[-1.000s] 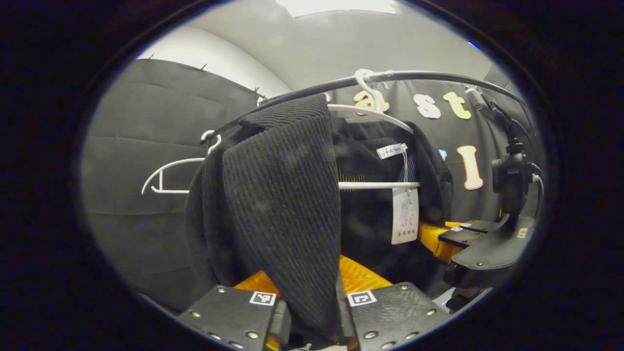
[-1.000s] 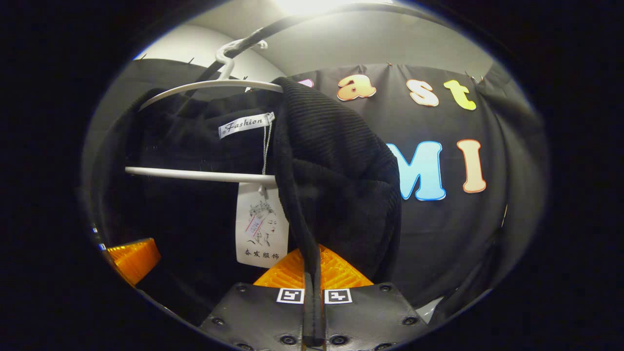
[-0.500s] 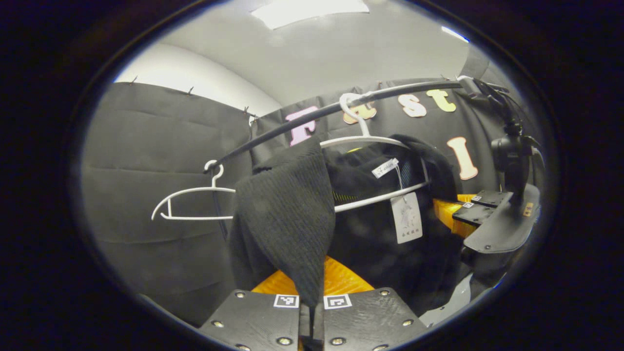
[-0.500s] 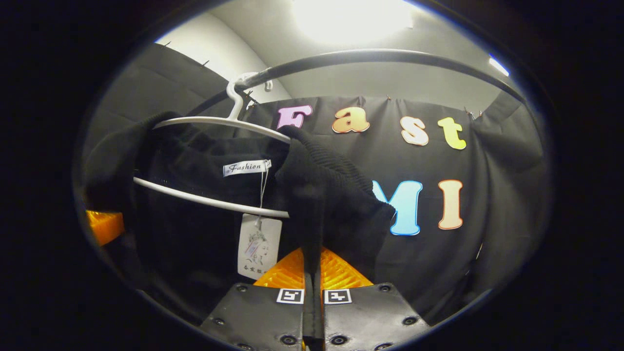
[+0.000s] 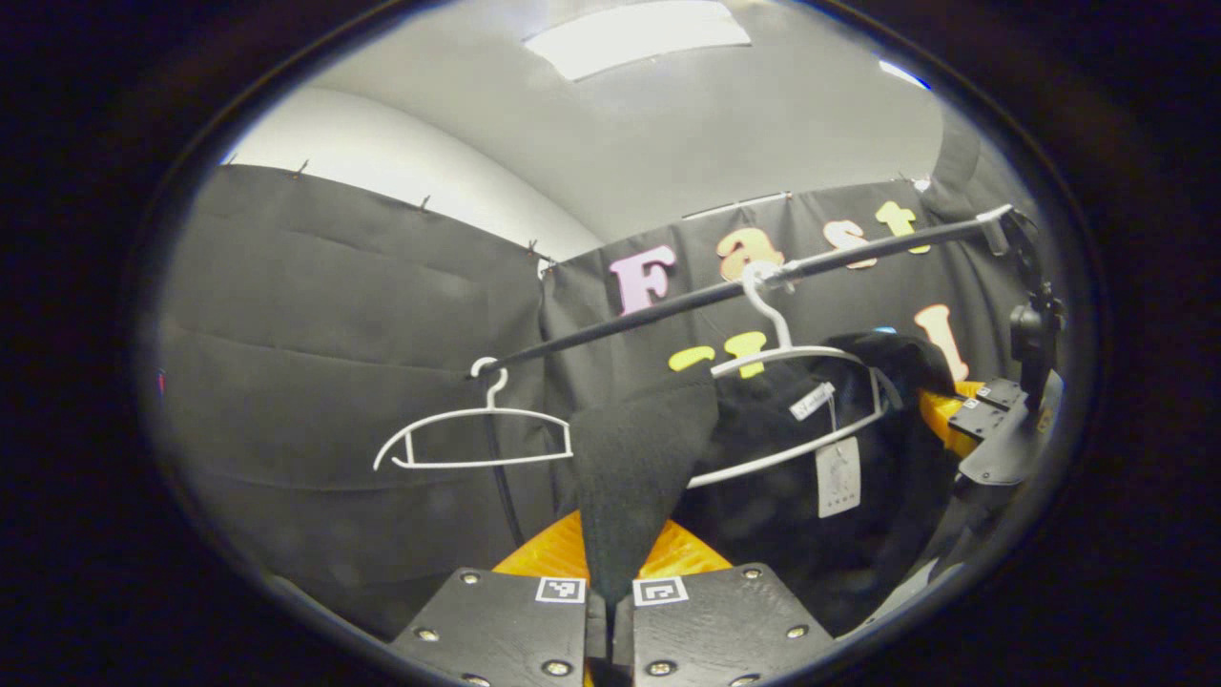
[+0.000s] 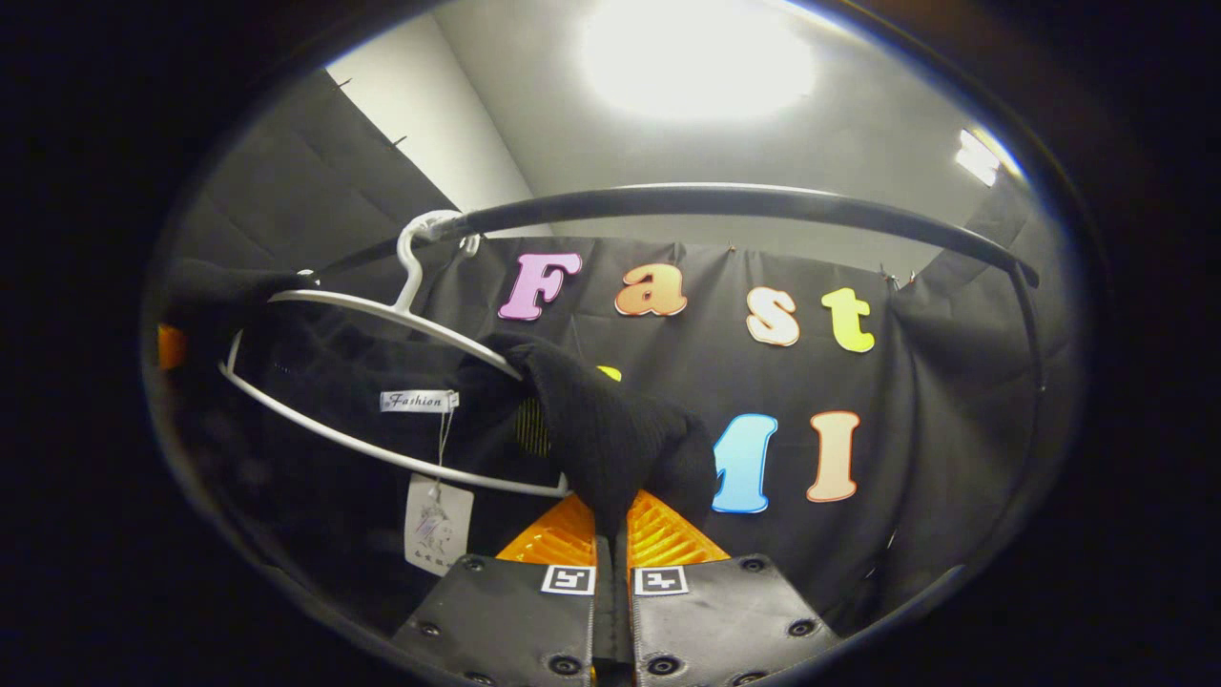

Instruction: Grasp the clothes on the hanger with both hands and then place them into the laundry hamper below.

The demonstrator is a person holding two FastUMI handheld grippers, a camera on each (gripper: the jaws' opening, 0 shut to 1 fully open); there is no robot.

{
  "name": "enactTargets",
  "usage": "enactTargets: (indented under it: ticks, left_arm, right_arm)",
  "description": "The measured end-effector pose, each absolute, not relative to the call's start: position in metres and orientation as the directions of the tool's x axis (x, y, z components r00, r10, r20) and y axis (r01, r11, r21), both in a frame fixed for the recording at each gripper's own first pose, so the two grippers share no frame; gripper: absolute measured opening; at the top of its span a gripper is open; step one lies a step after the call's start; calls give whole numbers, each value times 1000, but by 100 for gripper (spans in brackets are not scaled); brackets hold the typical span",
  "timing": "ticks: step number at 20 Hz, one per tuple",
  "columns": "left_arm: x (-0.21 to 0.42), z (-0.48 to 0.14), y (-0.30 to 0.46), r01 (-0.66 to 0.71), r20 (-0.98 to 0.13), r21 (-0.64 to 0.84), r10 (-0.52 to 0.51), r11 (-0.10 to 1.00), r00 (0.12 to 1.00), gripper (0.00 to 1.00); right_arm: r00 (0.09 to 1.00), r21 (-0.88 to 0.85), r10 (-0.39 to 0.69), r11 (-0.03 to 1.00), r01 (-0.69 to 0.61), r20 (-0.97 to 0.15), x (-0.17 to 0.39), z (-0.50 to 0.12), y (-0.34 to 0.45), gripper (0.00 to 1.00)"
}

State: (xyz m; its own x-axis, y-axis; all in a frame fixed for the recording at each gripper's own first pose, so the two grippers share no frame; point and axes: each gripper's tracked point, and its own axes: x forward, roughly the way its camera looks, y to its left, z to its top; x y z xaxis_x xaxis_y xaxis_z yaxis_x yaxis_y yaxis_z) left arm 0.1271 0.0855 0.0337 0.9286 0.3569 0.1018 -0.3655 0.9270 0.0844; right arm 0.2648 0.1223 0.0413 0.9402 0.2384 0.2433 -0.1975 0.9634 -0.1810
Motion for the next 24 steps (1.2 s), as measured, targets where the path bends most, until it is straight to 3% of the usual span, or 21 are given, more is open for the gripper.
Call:
enactTargets:
  ticks: [6, 14, 20, 24]
  left_arm:
    - [130, 63, 128, -446, 165, 67, 431, 893, 887, 2]
    - [139, 99, 174, -491, 226, 31, 473, 870, 852, 2]
    - [160, 92, 202, -475, 198, -19, 469, 880, 861, 4]
    - [172, 66, 207, -446, 138, -31, 445, 895, 885, 3]
  right_arm:
    - [930, -183, 173, 976, -118, 324, 292, 64, 94, 1]
    - [933, -101, 134, 989, -106, 333, 340, 72, 80, 1]
    - [964, 21, 188, 980, -195, 189, 379, 36, 101, 1]
    - [969, 157, 245, 957, -245, 20, 398, -9, 112, 1]
